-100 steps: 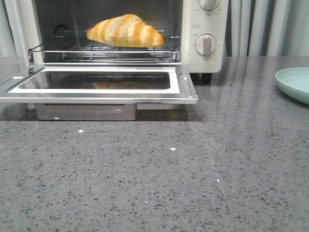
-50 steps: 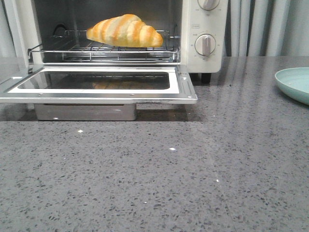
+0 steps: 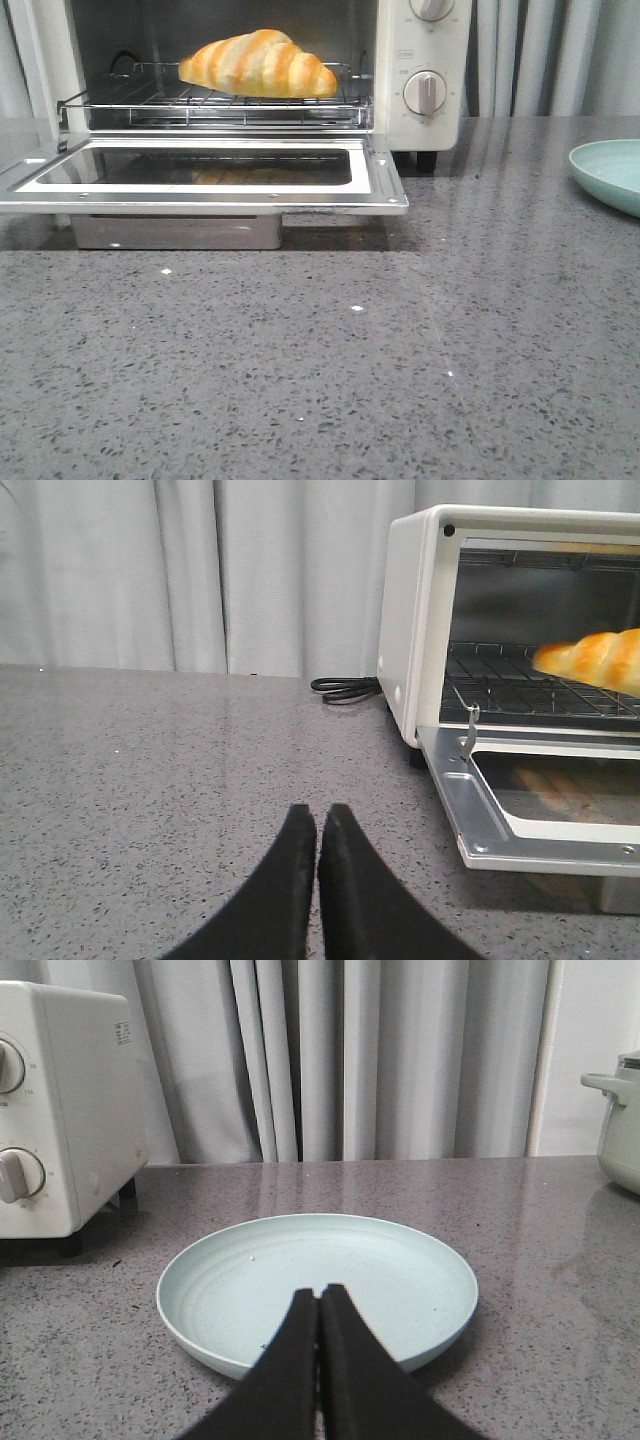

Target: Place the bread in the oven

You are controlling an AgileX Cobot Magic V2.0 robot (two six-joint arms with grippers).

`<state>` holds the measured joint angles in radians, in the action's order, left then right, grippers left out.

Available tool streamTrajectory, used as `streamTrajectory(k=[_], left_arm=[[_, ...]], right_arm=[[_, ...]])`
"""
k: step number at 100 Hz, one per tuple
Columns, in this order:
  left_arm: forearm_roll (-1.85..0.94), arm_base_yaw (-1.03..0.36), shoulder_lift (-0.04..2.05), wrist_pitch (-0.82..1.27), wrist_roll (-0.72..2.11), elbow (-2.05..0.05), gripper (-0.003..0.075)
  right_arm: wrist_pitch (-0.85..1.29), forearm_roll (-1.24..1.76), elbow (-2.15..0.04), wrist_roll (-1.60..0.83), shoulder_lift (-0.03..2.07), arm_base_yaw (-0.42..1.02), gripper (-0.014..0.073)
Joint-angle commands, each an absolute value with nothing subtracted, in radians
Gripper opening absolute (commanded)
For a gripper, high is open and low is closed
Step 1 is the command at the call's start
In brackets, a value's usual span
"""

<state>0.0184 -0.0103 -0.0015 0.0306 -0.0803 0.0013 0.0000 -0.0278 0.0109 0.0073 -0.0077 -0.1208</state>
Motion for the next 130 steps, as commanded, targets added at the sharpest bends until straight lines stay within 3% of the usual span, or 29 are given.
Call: streamTrajectory(k=[1, 130], left_arm=[[0.011, -0.015, -0.029, -0.047, -0.085, 0.023, -0.0021], [-0.017, -0.015, -0.029, -0.047, -0.079, 0.023, -0.0021]], right_arm=[[-0.078, -0.034, 0.035, 0.0, -0.02, -0.128, -0.0067], [-0.078, -0.034, 0.035, 0.0, -0.02, -0.128, -0.0067]])
